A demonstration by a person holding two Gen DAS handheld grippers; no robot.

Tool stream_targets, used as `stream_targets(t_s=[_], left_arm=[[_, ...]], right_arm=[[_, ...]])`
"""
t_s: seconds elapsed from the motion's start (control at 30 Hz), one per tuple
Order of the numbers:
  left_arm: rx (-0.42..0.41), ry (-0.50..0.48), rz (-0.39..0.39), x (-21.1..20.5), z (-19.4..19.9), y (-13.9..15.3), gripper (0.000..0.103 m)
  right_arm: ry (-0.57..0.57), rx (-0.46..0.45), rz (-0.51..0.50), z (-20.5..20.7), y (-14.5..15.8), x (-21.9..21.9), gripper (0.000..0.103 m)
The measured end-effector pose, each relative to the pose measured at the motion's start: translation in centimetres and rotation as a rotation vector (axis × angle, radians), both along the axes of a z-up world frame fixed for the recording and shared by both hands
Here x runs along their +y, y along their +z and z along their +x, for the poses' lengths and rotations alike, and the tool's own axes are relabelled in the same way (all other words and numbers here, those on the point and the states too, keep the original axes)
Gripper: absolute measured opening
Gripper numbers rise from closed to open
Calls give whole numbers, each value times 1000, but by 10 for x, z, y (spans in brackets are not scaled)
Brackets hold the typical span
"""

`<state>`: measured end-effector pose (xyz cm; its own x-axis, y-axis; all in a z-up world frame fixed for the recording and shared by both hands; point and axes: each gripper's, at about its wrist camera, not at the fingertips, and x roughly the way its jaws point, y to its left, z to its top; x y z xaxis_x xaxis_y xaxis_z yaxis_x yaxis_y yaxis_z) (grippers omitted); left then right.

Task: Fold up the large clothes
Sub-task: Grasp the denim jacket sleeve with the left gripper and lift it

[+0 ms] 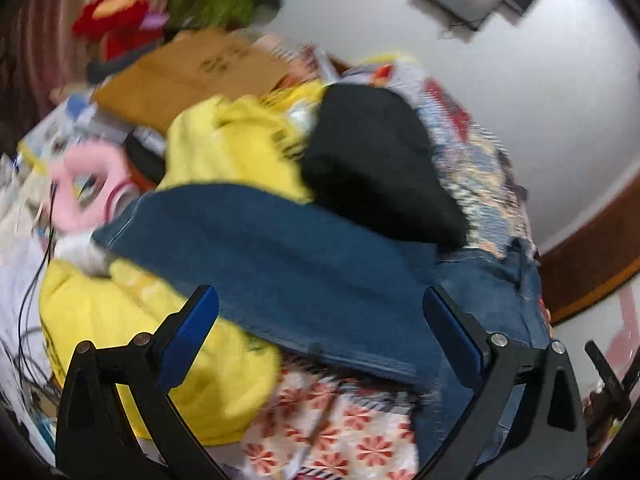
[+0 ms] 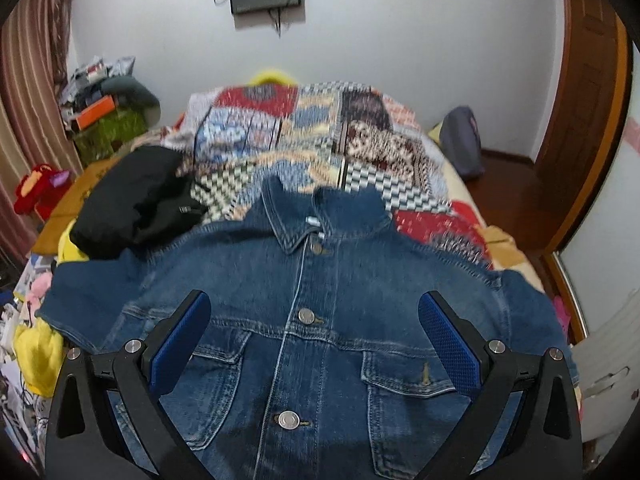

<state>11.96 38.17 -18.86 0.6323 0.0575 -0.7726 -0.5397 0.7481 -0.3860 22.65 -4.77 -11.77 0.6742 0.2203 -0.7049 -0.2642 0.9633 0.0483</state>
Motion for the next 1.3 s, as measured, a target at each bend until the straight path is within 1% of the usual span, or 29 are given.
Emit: stream_targets(t_s=[0.1, 0.17, 0.23, 0.3, 0.37, 0.43, 0.53, 0.6, 0.63, 0.67, 0.7, 0.73, 0.77, 0.8, 0.83, 0.87, 0.9, 0.93, 0.97, 1.0, 1.13, 1.2, 1.23, 1.27, 1.3], left_arm=[[37, 37, -54, 27, -9, -25, 103], [51, 65, -114, 47, -14, -44, 102], [57, 91, -162, 62, -17, -60, 98], [54, 109, -226, 72, -17, -75, 88], [41, 129, -265, 84, -16, -87, 85], [41, 156, -278, 93, -14, -95, 84], [34, 187, -318, 105, -10, -109, 83], [25, 207, -329, 112, -7, -116, 79], [28, 223, -318, 115, -5, -117, 77], [32, 238, -301, 116, -4, -117, 72], [38, 251, -281, 117, -3, -116, 65], [52, 268, -253, 117, -2, -115, 60], [68, 278, -227, 118, 0, -114, 51], [78, 281, -210, 118, 1, -113, 45], [86, 284, -187, 118, 2, -110, 42], [96, 286, -158, 116, 4, -106, 34], [118, 288, -125, 114, 5, -103, 21], [147, 289, -89, 112, 8, -99, 17], [182, 279, -37, 108, 13, -92, 13], [191, 273, -4, 104, 15, -85, 10], [155, 257, 97, 89, 22, -47, 7], [102, 236, 156, 76, 27, -17, 6], [82, 225, 171, 71, 29, -7, 6], [43, 203, 191, 61, 32, 13, 5], [13, 185, 200, 55, 36, 25, 5]], right_arm=[[-5, 30, -6, 8, -6, 3, 103], [-9, 46, -7, 10, -8, 4, 103], [-17, 55, -11, 15, -11, 6, 103], [-26, 63, -16, 19, -15, 6, 103], [-32, 75, -23, 23, -19, 6, 103], [-38, 91, -28, 25, -22, 7, 103], [-49, 114, -32, 28, -27, 4, 103], [-58, 124, -32, 31, -28, 3, 103], [-61, 128, -31, 32, -29, 3, 103], [-63, 130, -31, 32, -29, 3, 103], [-66, 131, -30, 32, -29, 2, 103], [-68, 130, -31, 32, -28, 2, 103], [-69, 128, -32, 32, -27, 3, 103], [-69, 125, -34, 31, -26, 2, 103], [-68, 120, -36, 30, -25, 2, 103], [-68, 114, -37, 30, -24, 2, 103], [-67, 109, -38, 29, -22, 2, 103], [-67, 105, -38, 28, -21, 1, 103], [-67, 104, -37, 28, -20, 2, 103], [-66, 101, -33, 27, -19, 1, 103], [-59, 88, -18, 23, -12, -2, 103], [-55, 77, -14, 21, -9, -4, 103], [-51, 69, -12, 20, -6, -6, 103], [-49, 62, -11, 19, -4, -7, 103], [-47, 55, -10, 18, -2, -9, 103]])
